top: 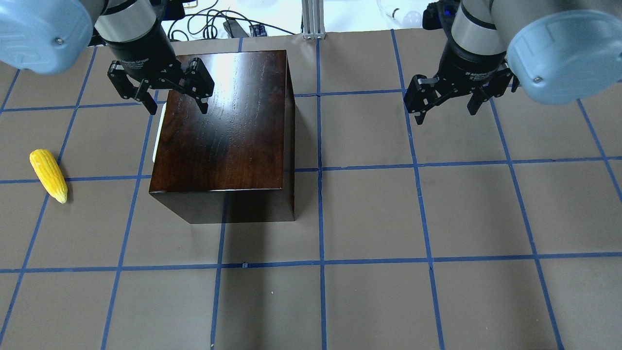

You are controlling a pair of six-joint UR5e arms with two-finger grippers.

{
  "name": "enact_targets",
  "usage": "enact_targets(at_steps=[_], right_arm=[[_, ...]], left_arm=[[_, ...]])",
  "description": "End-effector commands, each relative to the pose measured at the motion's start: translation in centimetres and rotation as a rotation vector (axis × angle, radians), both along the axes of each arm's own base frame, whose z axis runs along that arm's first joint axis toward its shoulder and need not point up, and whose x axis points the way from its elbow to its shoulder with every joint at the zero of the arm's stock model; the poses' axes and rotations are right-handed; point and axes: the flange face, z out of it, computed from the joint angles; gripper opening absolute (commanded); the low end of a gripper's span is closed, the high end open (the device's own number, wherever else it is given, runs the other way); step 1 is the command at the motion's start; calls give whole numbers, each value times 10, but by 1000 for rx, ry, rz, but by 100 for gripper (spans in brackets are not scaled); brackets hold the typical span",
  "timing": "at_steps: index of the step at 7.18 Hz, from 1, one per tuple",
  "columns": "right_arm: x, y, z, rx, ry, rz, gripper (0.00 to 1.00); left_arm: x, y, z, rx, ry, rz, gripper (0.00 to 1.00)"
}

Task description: Open drawer and put corn inside

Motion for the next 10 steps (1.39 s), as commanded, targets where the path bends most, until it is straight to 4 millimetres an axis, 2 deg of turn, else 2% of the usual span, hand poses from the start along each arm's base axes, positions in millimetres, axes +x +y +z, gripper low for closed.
enact_targets(at_steps=[1, 10], right_arm=[[-1, 0, 0, 0, 0, -3, 100], [0, 0, 0, 0, 0, 0, 100]], left_arm=[[0, -1, -2, -1, 0, 0, 100], [-1, -1, 2, -17, 2, 1, 100]])
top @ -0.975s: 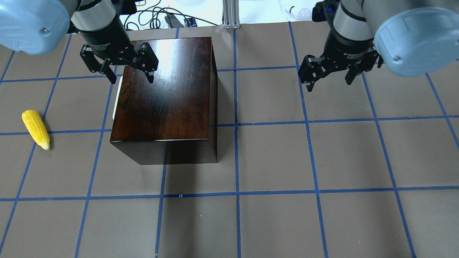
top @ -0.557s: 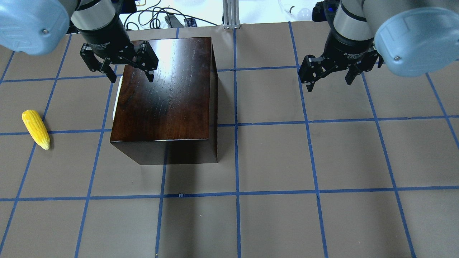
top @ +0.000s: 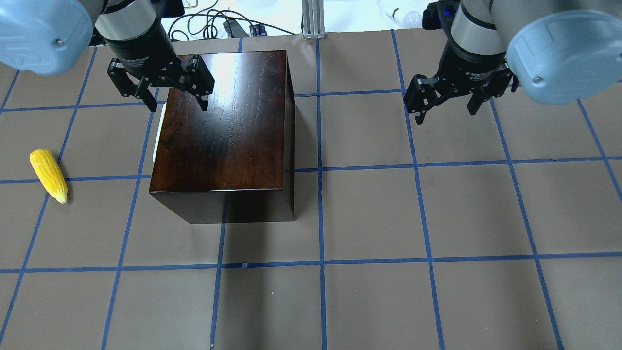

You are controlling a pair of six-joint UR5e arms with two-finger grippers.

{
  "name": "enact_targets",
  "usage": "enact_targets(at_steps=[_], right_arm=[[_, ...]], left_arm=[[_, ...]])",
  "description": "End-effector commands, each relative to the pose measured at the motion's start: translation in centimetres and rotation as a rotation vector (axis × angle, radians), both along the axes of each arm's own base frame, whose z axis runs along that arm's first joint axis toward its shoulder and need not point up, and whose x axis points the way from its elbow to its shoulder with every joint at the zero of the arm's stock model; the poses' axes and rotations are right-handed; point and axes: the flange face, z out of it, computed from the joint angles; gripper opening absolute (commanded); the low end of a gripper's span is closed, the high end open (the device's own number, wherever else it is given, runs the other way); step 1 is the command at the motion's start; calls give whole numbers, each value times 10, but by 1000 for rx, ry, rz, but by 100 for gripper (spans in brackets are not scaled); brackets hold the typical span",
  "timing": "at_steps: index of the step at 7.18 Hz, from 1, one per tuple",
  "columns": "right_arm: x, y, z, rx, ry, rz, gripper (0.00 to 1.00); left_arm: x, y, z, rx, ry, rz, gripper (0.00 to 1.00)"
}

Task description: Open drawer and put corn inside

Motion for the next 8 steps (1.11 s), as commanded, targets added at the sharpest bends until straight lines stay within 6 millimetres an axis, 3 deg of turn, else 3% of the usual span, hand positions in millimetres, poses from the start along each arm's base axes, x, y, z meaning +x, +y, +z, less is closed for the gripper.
enact_targets(at_steps=[1, 8], right_arm=[[0, 0, 0, 0, 0, 0, 100], [-2, 0, 0, 0, 0, -3, 100]], left_arm=[[0, -1, -1, 2, 2, -1, 100], [1, -4, -6, 9, 0, 1, 100]])
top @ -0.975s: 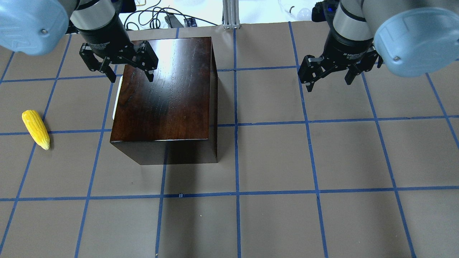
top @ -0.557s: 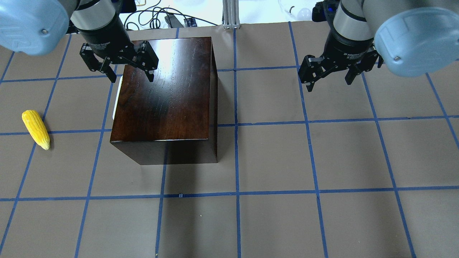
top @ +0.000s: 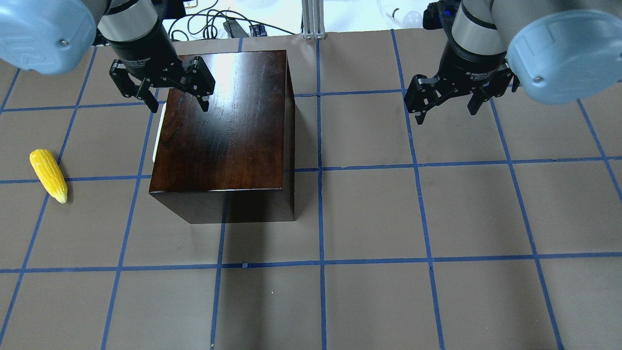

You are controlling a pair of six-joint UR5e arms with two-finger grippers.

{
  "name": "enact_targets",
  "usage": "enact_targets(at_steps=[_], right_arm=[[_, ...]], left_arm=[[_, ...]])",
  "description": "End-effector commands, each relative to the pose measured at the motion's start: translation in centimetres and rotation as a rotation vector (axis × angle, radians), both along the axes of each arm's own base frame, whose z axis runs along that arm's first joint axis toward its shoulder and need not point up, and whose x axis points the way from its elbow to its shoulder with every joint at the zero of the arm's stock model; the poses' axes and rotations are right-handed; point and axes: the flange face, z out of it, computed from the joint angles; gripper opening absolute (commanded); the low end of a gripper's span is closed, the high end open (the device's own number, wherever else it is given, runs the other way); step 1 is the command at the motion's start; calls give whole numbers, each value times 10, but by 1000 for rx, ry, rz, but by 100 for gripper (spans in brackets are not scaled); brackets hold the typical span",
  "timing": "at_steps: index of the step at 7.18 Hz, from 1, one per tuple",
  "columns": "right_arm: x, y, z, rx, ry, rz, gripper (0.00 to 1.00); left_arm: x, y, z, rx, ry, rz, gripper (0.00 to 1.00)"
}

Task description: Open drawer and put corn inside

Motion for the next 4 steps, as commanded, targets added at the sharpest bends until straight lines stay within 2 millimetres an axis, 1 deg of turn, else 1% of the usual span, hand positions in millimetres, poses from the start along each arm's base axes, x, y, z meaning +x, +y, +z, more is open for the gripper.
enact_targets(at_steps=[1, 3, 4], right_arm=[[-1, 0, 0, 0, 0, -1, 100], [-1, 0, 0, 0, 0, -1, 100], [1, 0, 0, 0, 0, 2, 100]], left_arm=[[2, 0, 0, 0, 0, 0, 100], [8, -2, 1, -3, 0, 11, 100], [21, -9, 0, -14, 2, 26, 100]])
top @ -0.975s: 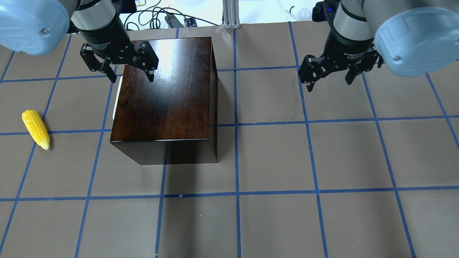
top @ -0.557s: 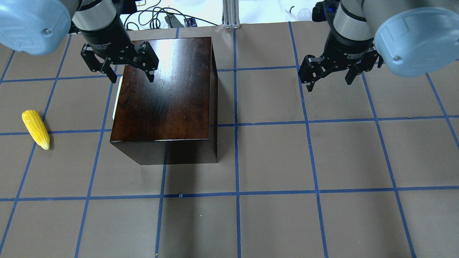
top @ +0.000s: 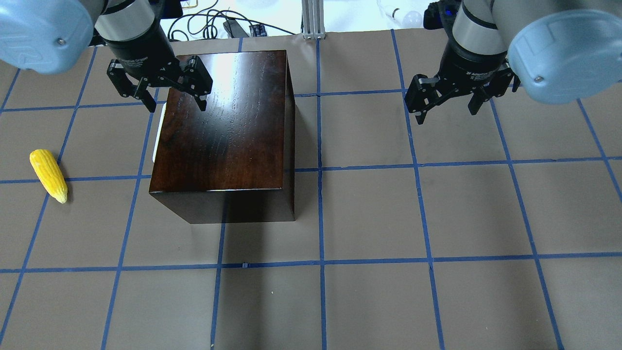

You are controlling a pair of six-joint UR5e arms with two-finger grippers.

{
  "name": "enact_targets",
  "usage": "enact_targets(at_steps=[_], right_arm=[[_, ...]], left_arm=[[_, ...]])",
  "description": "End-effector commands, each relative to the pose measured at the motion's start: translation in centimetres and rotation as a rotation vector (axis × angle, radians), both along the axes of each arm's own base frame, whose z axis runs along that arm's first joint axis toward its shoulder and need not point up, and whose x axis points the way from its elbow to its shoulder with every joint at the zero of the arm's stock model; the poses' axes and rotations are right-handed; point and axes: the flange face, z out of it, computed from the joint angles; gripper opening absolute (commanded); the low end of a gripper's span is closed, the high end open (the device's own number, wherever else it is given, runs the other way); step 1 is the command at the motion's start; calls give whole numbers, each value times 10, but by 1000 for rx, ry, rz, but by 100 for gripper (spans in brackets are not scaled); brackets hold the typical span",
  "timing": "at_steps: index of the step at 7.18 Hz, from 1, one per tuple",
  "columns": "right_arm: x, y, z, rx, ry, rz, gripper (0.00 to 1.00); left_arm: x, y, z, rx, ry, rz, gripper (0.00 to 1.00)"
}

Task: Open drawer and put corn inside
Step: 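Move the left gripper down beside the cabinet to the white drawer handle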

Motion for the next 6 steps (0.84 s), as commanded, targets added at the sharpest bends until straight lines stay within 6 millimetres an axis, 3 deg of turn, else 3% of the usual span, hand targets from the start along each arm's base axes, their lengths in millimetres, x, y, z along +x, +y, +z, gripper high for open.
enact_targets(at_steps=[1, 4, 6], right_arm=[[0, 0, 0, 0, 0, -1, 100], [0, 0, 0, 0, 0, -1, 100], [1, 0, 0, 0, 0, 2, 100]], left_arm=[[26, -12, 0, -26, 1, 38, 100], [92, -33, -6, -49, 18, 19, 100], [149, -38, -11, -60, 81, 18, 100]])
